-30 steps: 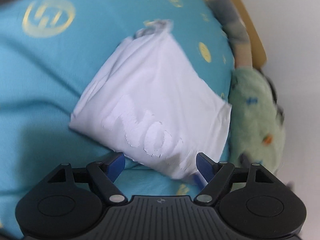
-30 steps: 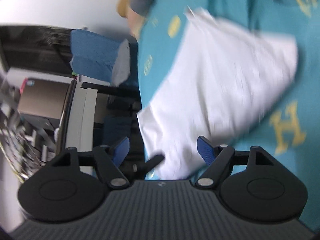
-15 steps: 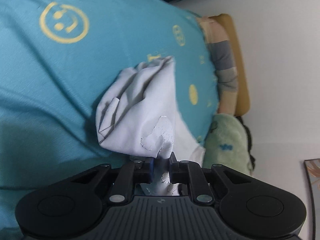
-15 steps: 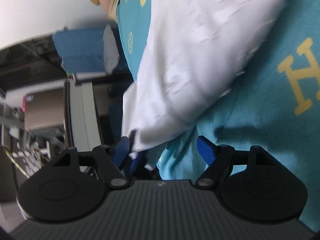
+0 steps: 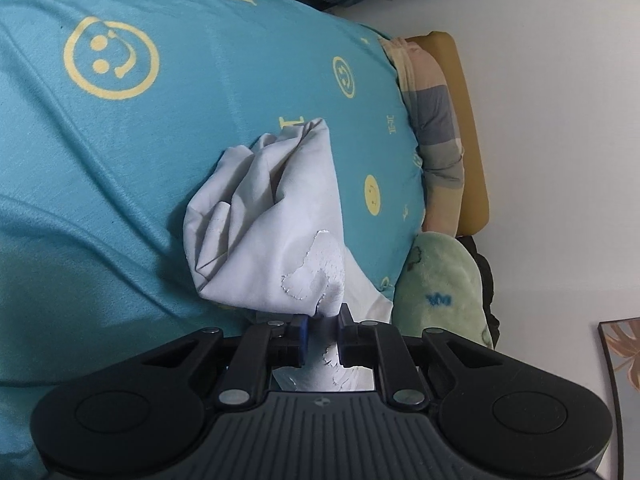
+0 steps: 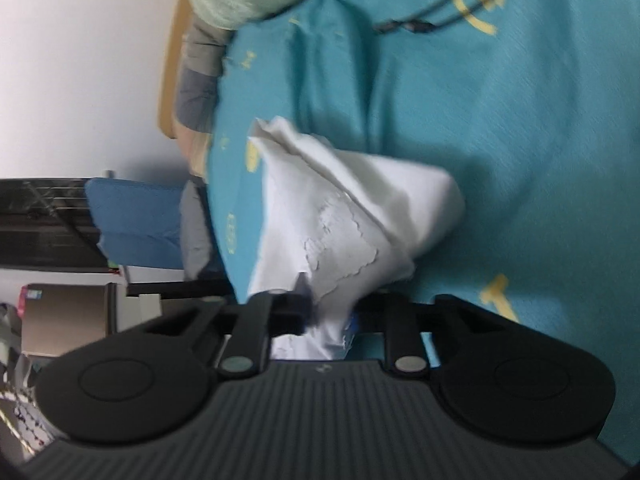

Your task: Fold clothes

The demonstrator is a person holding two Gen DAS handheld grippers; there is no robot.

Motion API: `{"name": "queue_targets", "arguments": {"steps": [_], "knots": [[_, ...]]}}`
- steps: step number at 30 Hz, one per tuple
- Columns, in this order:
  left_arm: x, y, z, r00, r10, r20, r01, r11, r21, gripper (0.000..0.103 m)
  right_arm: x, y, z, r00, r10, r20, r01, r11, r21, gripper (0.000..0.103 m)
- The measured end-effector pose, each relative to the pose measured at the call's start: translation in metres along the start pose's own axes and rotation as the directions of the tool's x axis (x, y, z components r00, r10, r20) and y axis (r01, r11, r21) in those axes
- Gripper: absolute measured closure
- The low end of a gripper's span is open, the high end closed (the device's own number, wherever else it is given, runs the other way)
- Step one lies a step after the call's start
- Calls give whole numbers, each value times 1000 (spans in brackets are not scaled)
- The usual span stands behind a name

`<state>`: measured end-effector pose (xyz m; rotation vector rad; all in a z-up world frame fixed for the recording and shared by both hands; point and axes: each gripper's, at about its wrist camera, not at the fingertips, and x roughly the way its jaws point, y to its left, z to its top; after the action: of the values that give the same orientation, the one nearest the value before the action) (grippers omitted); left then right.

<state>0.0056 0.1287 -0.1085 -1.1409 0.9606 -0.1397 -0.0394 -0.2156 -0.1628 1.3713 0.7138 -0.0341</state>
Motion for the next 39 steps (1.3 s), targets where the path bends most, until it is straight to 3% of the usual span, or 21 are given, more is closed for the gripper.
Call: {"name": "queue_targets", "arguments": {"steps": [5,9,13,17,20,23,27,29,30,35,37,39], "knots": [[-19,-44,3,1000,-18,1,18,998,52,90,-29,48,13,998,64,27,-61,991,-117,88],[-41,-98,-13,998,-54,-16,56,995,89,90,-78,95,23,991,115,68,-101,977,-188,88],[-44,-155,-51,991,-105,-87,117,982,149,90,-153,112,38,981,142,135,-113,972,-205,88],[-28,-207,-114,970,-143,-195,185,959,216,90,-235,101,67,960,135,243,-90,978,-187,88],[-3,-249,-170,941,-161,-299,239,938,249,90,-302,92,94,930,113,351,-51,982,-180,88],[19,-298,-226,893,-204,-402,325,909,262,90,-369,95,128,878,104,467,-17,982,-188,88],[33,-373,-300,806,-318,-499,478,847,232,90,-463,113,166,784,196,589,-41,963,-265,88],[40,-406,-335,763,-367,-532,557,790,254,90,-501,120,174,725,238,647,-30,949,-315,88],[47,-408,-350,756,-358,-548,567,776,275,90,-512,117,175,704,240,669,-13,945,-326,88],[86,-405,-423,734,-283,-617,592,712,377,90,-515,46,160,692,109,713,99,965,-244,88],[95,-379,-439,763,-203,-614,557,689,464,91,-517,17,154,683,57,728,143,967,-210,88],[96,-345,-446,777,-147,-612,532,673,514,93,-518,-11,148,672,4,740,187,967,-174,88]]}}
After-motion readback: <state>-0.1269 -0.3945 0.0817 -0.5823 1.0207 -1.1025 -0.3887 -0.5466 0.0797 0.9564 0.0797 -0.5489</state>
